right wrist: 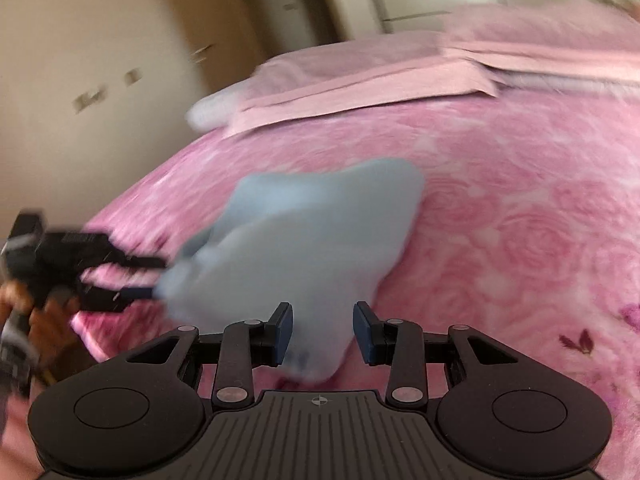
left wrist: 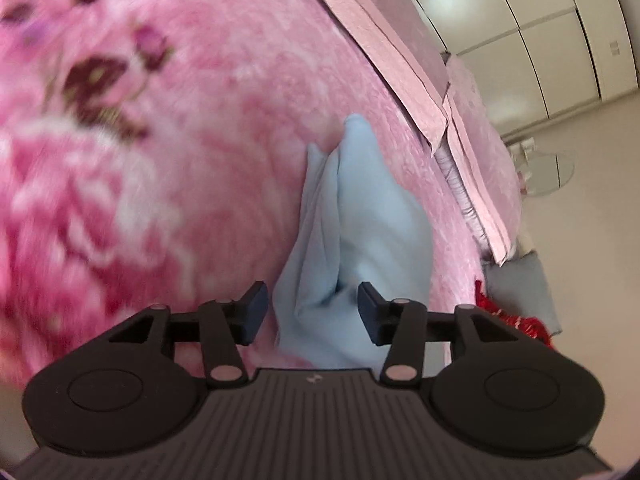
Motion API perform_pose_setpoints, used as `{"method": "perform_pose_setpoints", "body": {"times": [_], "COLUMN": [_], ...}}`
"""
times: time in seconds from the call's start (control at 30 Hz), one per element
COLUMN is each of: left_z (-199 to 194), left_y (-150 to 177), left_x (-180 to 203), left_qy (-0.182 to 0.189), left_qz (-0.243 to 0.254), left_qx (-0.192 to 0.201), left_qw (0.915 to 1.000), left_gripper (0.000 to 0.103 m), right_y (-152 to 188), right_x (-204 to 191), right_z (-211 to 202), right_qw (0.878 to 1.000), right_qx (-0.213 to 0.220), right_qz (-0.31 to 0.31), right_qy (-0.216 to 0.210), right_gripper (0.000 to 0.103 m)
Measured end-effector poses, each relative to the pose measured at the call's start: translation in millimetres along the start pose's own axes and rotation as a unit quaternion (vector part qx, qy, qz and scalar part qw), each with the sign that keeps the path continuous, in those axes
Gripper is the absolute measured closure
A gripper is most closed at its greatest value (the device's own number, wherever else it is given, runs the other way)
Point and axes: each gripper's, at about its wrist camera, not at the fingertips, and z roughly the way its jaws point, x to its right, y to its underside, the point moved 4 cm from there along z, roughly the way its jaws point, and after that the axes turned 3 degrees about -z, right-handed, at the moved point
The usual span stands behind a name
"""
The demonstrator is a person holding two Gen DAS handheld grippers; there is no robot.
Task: Fold clothes
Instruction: 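Lift the held edges with both grippers and fold the sweatshirt over, then grasp the folded sweatshirt edge and ribbed cuff with both grippers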
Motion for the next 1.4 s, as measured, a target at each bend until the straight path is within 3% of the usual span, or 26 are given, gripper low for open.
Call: {"method": "perform_pose_setpoints", "body": {"times": [0.1, 0.13, 0.17, 0.2, 0.23, 0.3, 0.47, 0.5, 0.53, 0.63, 0.73, 0.8, 0.9, 0.97, 1.07, 1.23, 1.33, 1.4], "left_z": [7, 9, 10, 9, 6, 2, 10, 7, 3, -15, -31, -29, -13, 0, 18, 37, 40, 37], "left_y": [4, 5, 7, 10, 13, 18, 29, 31, 33, 45, 65, 80, 93, 98, 100, 100, 99, 92], "left_x": [-4, -4, -2, 2, 4, 5, -11, -9, -6, 1, 2, 4, 4, 4, 6, 17, 25, 31], "left_qy": [0.015, 0.015, 0.006, 0.000, -0.002, -0.005, -0.016, -0.022, -0.033, -0.061, -0.027, -0.001, 0.020, 0.036, 0.041, 0.014, 0.001, -0.001], "left_qz": [-0.026, -0.024, -0.010, 0.008, 0.023, 0.046, 0.032, 0.032, 0.037, 0.035, -0.002, -0.024, -0.068, -0.105, -0.138, -0.136, -0.114, -0.089], "left_qx": [0.002, 0.006, 0.014, 0.024, 0.033, 0.047, 0.071, 0.078, 0.086, 0.104, 0.102, 0.092, 0.088, 0.089, 0.094, 0.130, 0.142, 0.136], "left_qw": [0.9996, 0.9996, 0.9998, 0.9997, 0.9992, 0.9979, 0.9968, 0.9962, 0.9951, 0.9921, 0.9944, 0.9954, 0.9936, 0.9899, 0.9852, 0.9821, 0.9833, 0.9867], "left_gripper": [0.064, 0.078, 0.083, 0.085, 0.087, 0.088, 0.080, 0.079, 0.076, 0.070, 0.067, 0.062, 0.061, 0.056, 0.056, 0.057, 0.085, 0.088], "right_y": [6, 8, 10, 12, 14, 18, 37, 41, 44, 40, 35, 32, 30, 27, 21, 22, 26, 25], "right_x": [-16, -21, -26, -31, -37, -45, -49, -50, -50, -40, -13, 9, 44, 60, 72, 87, 97, 101], "right_z": [9, 15, 21, 23, 26, 27, 47, 52, 55, 46, 27, 17, 11, 9, 5, 6, 7, 5], "right_qw": [0.998, 0.996, 0.992, 0.988, 0.982, 0.970, 0.951, 0.947, 0.945, 0.965, 0.992, 0.999, 0.989, 0.980, 0.975, 0.970, 0.965, 0.962], "right_qx": [-0.018, -0.021, -0.023, -0.023, -0.022, -0.017, -0.037, -0.041, -0.045, -0.058, -0.051, -0.044, -0.035, -0.029, -0.017, -0.017, -0.019, -0.017], "right_qz": [-0.058, -0.086, -0.115, -0.147, -0.179, -0.229, -0.290, -0.300, -0.306, -0.246, -0.113, -0.004, 0.141, 0.194, 0.219, 0.242, 0.262, 0.271], "right_qy": [0.015, 0.028, 0.040, 0.052, 0.064, 0.081, 0.100, 0.105, 0.106, 0.071, 0.036, 0.012, -0.018, -0.030, -0.033, -0.024, -0.021, -0.022], "right_gripper": [0.066, 0.066, 0.067, 0.089, 0.090, 0.091, 0.089, 0.087, 0.078, 0.048, 0.046, 0.046, 0.046, 0.046, 0.046, 0.046, 0.046, 0.046]}}
